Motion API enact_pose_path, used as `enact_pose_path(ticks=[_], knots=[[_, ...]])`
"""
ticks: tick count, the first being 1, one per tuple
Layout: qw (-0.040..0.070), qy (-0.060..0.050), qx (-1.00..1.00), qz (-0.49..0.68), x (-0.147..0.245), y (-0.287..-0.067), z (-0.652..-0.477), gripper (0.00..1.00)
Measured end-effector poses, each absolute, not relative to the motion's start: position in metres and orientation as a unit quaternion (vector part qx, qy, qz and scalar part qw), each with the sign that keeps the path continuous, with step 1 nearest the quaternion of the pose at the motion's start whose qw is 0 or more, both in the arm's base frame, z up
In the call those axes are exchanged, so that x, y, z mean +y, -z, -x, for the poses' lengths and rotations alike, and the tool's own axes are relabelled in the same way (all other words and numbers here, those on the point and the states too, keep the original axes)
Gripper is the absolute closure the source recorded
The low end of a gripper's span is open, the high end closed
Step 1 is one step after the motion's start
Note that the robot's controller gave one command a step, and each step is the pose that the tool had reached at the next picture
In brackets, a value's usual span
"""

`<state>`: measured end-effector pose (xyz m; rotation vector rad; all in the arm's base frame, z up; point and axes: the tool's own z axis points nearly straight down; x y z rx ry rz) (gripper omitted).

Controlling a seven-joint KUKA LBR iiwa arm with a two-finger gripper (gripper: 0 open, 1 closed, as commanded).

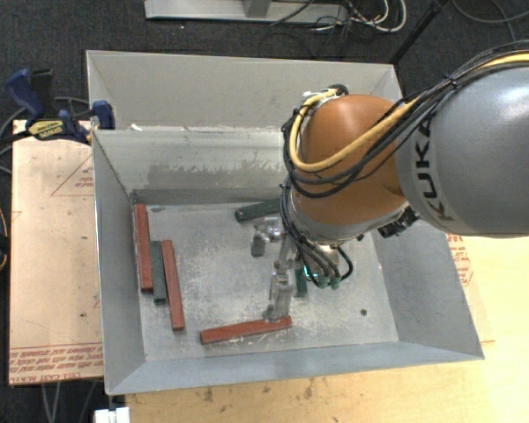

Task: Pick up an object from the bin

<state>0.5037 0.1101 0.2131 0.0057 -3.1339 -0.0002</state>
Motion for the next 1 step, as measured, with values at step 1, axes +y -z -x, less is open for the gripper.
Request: enact_pose_path(ticks=[1], knots=[[-0.004,0.001,-0.998,-0.058,0.1122,-0.0771,-0.4805,0.00]])
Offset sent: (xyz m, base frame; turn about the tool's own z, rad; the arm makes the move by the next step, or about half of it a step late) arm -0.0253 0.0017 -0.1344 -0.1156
